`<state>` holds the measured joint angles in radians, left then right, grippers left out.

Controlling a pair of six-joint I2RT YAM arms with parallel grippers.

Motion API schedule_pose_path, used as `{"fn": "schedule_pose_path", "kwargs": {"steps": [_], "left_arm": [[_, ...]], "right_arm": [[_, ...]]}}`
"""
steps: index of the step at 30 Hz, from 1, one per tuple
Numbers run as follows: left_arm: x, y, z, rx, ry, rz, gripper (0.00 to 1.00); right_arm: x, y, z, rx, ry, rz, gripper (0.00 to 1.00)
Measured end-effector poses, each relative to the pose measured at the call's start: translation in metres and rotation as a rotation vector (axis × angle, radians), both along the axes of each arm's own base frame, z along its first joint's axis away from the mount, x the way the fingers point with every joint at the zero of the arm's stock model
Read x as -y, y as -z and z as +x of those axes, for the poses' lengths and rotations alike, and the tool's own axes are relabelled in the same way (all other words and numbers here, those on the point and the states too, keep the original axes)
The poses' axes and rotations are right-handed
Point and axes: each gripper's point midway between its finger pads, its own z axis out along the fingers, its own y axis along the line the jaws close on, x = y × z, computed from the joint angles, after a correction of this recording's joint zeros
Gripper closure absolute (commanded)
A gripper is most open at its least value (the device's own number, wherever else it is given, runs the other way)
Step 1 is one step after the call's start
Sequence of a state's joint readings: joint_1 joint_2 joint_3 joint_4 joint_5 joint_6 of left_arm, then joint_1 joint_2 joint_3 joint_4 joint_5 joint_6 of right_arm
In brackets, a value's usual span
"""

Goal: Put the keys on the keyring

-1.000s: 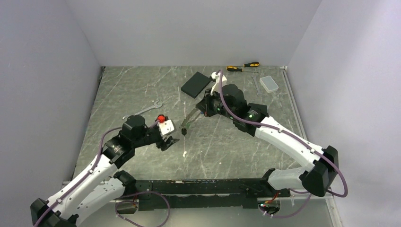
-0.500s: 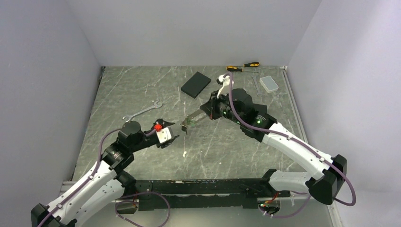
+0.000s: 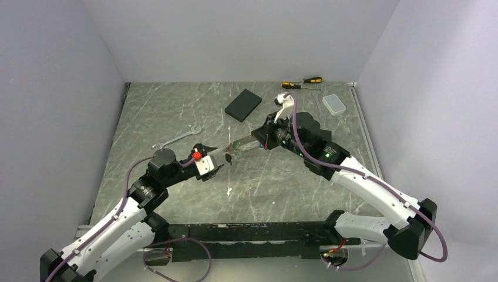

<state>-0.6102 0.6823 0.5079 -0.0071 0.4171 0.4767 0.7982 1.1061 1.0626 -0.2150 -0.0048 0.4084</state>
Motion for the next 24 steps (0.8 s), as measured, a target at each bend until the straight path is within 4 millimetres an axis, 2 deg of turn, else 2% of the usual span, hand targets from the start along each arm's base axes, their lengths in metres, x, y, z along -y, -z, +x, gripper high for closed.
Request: {"fn": "schedule_pose_path", "kwargs": {"steps": [4, 7, 16, 24], "left_arm": [[0.000, -0.004, -0.003, 0.007, 0.010, -0.009, 0.20], [0.001, -0.004, -0.007, -0.010, 0.026, -0.008, 0.15], [0.018, -0.043, -0.005, -0.035, 0.071, -0.098, 0.15], [0.037, -0.052, 0.015, -0.120, 0.065, -0.151, 0.14]], "right_arm": [[0.000, 0.002, -0.001, -0.002, -0.004, 0.000, 1.00], [0.000, 0.003, -0.001, -0.004, -0.004, -0.002, 1.00], [-0.001, 0.004, -0.001, -0.006, -0.004, 0.000, 1.00], [-0.002, 0.012, 0.000, -0.017, -0.003, -0.011, 1.00]]}}
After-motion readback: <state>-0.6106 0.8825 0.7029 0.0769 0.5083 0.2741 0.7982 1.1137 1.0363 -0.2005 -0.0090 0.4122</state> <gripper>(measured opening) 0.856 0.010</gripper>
